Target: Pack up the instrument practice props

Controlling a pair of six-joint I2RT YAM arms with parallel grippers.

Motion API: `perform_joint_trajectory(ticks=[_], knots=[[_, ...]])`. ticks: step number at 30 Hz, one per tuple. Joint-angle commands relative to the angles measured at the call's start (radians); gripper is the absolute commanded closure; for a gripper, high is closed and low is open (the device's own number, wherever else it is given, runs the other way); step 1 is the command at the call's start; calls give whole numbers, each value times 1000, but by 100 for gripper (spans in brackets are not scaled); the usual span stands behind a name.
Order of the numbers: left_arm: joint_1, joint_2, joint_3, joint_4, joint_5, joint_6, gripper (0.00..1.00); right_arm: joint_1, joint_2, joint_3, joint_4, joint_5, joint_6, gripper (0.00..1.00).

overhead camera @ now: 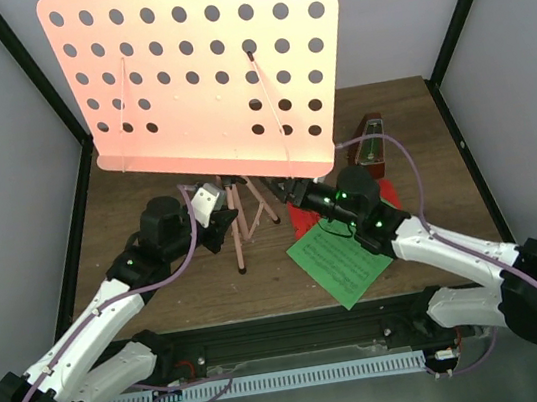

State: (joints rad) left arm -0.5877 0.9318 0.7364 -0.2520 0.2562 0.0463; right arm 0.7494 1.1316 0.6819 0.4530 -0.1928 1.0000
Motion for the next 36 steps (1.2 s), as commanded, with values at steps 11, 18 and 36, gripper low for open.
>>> perform_joint_trajectory(ticks=[11,18,36], knots=[[1,-5,-15,-43,16,32,100,7,187,228,-17,-180,430,33],[1,-4,-13,-41,21,30,100,30,233,257,-19,-204,442,40],[1,2,-13,-40,23,30,100,31,194,210,-7,-168,386,63]])
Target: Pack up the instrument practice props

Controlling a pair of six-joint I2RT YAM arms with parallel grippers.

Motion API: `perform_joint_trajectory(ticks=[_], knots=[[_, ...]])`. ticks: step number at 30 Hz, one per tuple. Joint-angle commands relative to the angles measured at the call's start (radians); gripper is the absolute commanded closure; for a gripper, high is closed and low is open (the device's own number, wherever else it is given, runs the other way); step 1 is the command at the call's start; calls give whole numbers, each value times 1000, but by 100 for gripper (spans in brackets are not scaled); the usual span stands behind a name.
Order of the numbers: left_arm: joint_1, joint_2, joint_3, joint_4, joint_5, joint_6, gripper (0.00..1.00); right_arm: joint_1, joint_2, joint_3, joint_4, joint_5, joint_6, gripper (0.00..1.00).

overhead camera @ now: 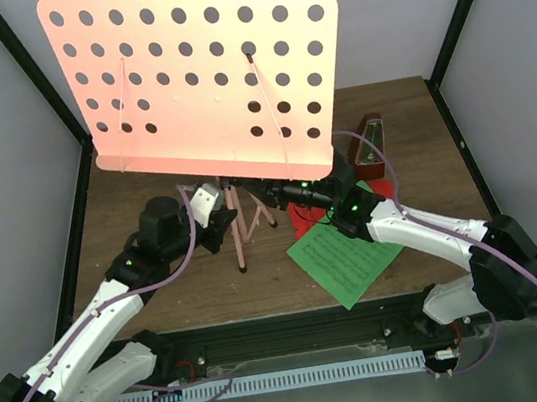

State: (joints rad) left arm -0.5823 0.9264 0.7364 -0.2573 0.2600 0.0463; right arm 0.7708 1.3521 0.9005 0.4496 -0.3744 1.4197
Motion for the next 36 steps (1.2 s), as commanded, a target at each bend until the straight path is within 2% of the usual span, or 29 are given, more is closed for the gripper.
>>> perform_joint_trajectory(ticks=[1,4,9,15,18,25,31,36], knots=[[-4,9,-13,-34,19,30,100,10,-29,-14,0,13,-40,62],[-4,9,-13,-36,21,30,100,10,-32,-25,14,6,-49,67],[-4,11,-13,-35,21,30,100,11,-36,-48,54,5,-68,82],[-4,12,-13,-36,21,30,100,13,-39,-60,81,24,-190,91],[-5,12,-13,-36,21,30,100,22,-49,-57,77,49,-345,93],[-4,12,-14,-36,24,29,100,34,-97,-65,21,135,-880,94],[-5,16,-12,-36,30,29,100,35,-108,-74,17,130,-1294,94],[-6,14,-13,-37,28,29,100,35,-82,-48,-6,103,-1543,93]])
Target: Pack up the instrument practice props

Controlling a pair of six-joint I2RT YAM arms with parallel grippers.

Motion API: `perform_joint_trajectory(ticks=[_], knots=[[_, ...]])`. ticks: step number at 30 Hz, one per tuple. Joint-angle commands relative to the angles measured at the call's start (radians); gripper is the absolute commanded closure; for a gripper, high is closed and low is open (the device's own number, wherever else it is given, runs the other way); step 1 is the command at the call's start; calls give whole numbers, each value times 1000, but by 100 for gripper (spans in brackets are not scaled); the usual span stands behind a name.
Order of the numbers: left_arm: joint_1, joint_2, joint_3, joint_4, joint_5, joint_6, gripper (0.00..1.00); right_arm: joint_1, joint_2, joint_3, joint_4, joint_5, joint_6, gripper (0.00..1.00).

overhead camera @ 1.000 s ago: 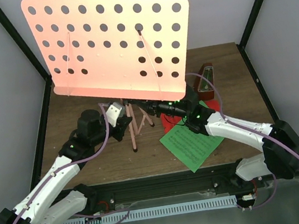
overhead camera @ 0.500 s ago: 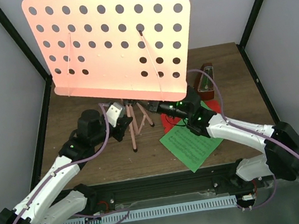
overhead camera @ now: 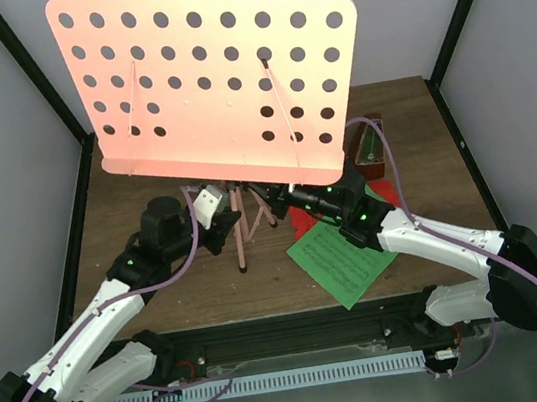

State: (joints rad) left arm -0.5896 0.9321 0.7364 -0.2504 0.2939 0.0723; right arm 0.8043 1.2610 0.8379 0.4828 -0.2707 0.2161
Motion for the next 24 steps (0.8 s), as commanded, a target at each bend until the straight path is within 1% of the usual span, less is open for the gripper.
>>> perform_joint_trajectory(ticks=[1,8,22,24], knots=[[2,7,-12,-44,-6,3,100,1,15,23,-52,-4,-380,93],[1,8,-12,-44,-1,1,100,1,38,52,-103,21,-661,93],[-3,6,-13,-44,3,1,100,37,83,111,-184,155,-1133,93],[-3,5,-12,-45,2,1,100,38,90,115,-188,166,-1176,93]])
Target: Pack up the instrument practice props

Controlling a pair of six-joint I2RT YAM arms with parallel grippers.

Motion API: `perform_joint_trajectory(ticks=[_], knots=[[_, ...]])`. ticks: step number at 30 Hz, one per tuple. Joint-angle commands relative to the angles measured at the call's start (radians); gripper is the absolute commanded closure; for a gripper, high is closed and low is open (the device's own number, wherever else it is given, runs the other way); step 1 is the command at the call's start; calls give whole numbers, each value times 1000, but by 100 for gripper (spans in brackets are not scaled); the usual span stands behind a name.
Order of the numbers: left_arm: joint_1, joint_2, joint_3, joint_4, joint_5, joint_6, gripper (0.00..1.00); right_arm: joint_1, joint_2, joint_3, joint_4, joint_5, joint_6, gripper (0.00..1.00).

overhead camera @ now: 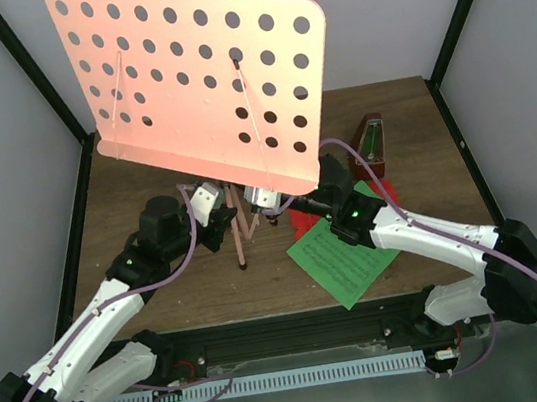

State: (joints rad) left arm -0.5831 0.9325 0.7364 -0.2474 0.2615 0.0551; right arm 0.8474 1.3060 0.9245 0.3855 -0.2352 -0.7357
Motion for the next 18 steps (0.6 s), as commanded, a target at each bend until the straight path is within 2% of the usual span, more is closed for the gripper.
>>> perform_joint_trajectory(ticks=[1,6,9,11,14,18], knots=[[-10,5,-12,-49,34,18,100,-4,46,30,-91,135,-243,93],[-14,6,-13,-48,33,18,100,6,36,-7,-34,170,-320,92],[-12,6,-12,-49,32,20,100,10,11,-48,31,171,-300,83],[-14,7,-12,-49,31,20,100,10,-19,-71,63,149,-220,74],[-14,8,-13,-49,29,20,100,10,-87,-124,123,107,-31,54],[-16,12,-13,-48,29,20,100,10,-188,-270,267,105,288,44]])
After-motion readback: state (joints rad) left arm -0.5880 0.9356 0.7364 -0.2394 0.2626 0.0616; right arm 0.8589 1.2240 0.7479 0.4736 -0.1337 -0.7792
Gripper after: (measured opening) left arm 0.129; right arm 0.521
